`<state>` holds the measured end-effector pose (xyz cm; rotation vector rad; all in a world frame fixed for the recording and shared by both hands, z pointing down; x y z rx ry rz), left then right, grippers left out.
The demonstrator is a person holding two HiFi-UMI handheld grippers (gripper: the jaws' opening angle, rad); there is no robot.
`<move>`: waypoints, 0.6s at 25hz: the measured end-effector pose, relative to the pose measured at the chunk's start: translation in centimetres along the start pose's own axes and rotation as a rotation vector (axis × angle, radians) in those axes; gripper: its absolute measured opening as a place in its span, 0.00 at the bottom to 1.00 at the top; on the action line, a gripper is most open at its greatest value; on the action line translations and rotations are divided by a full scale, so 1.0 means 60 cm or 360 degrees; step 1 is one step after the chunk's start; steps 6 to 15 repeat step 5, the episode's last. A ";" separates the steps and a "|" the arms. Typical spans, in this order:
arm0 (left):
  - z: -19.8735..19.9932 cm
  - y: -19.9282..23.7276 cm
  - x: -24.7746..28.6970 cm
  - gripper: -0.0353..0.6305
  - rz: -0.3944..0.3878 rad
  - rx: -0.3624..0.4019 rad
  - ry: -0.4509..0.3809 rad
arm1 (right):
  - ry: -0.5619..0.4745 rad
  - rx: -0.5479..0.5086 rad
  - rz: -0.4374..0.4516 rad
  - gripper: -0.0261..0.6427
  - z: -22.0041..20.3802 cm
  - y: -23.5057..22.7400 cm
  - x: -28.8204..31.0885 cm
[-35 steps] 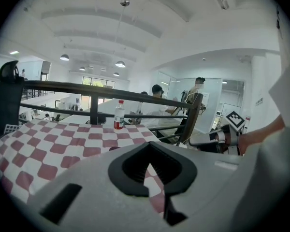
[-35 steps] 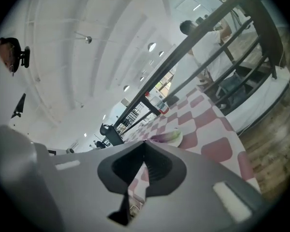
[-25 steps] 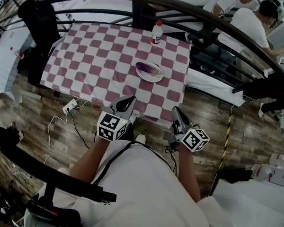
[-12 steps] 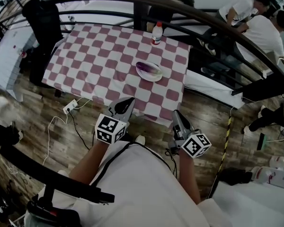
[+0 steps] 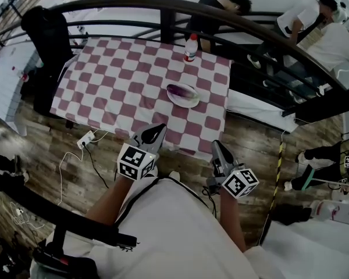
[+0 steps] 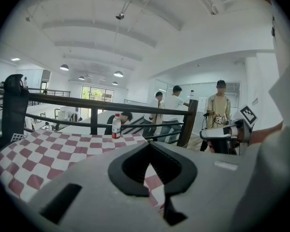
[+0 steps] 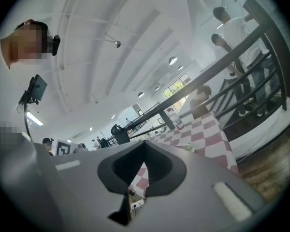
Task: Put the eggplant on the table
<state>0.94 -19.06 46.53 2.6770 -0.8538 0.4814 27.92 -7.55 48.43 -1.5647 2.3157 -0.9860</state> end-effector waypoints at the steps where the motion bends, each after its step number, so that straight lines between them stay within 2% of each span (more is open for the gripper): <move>1: 0.002 0.006 0.002 0.06 -0.0007 0.0003 0.0005 | -0.0008 0.0002 -0.0004 0.05 0.002 0.002 0.005; 5: 0.015 0.030 0.009 0.06 -0.0025 0.0008 0.0007 | -0.0014 0.0001 -0.0013 0.05 0.007 0.012 0.028; 15: 0.015 0.030 0.009 0.06 -0.0025 0.0008 0.0007 | -0.0014 0.0001 -0.0013 0.05 0.007 0.012 0.028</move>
Point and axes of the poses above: the fingertips, and each gripper's own axes: x forward along the fingers, y to its left, z out of its top, the point moved 10 cm from there along -x, backward along the fingers, and after that the axes turned 5 degrees about y, right-handed, at the moved point
